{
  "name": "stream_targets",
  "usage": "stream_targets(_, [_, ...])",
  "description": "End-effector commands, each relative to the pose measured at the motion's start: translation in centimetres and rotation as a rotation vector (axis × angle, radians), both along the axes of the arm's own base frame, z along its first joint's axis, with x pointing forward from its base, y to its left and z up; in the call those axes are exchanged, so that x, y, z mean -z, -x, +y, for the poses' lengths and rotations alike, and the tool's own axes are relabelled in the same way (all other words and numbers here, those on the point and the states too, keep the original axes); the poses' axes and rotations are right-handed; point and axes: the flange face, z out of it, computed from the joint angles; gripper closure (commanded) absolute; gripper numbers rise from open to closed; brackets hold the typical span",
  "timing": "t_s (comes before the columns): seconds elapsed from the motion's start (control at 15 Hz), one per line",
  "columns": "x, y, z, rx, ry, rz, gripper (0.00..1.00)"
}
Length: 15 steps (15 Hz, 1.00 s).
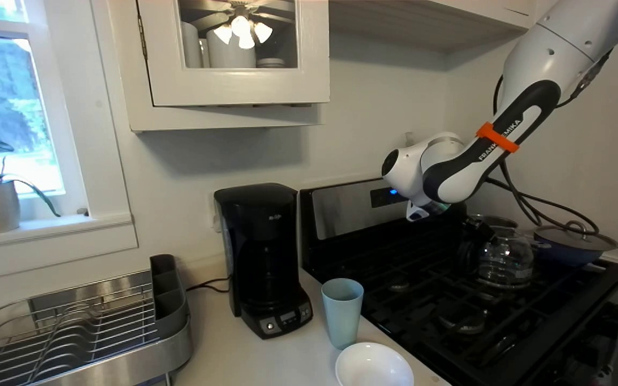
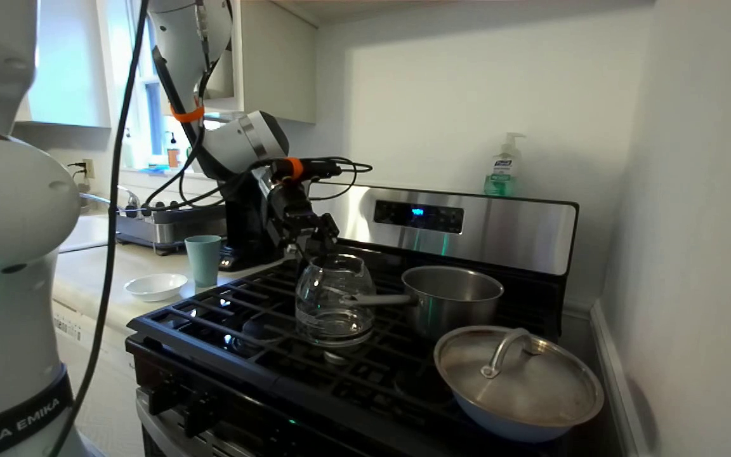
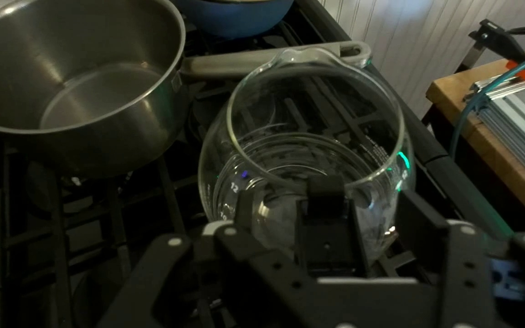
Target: Pick up the clear coffee jar and put it in the middle of the hob
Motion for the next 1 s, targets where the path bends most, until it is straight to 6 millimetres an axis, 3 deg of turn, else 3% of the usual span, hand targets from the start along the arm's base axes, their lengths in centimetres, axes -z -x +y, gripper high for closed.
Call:
stream_targets(0.0, [-0.2, -0.5, 0.1, 0.008, -0.014, 0.008, 0.0])
stream_targets(0.2, [-1.3, -0.5, 1.2, 0.018, -0.102, 0.035, 0.0])
stream_targets(0.33, [-3.1, -1.0, 2.4, 0.036, -0.226, 0.016, 0.0])
stream_targets(0.67, [-11.5, -3.5, 3.8, 0.082, -0.44, -0.134, 0.0])
stream_targets(0.8, [-14.6, -2.8, 3.3, 0.145, -0.5, -0.211, 0.0])
stream_targets(0.93, [-17.6, -1.2, 1.7, 0.228, -0.531, -0.283, 0.0])
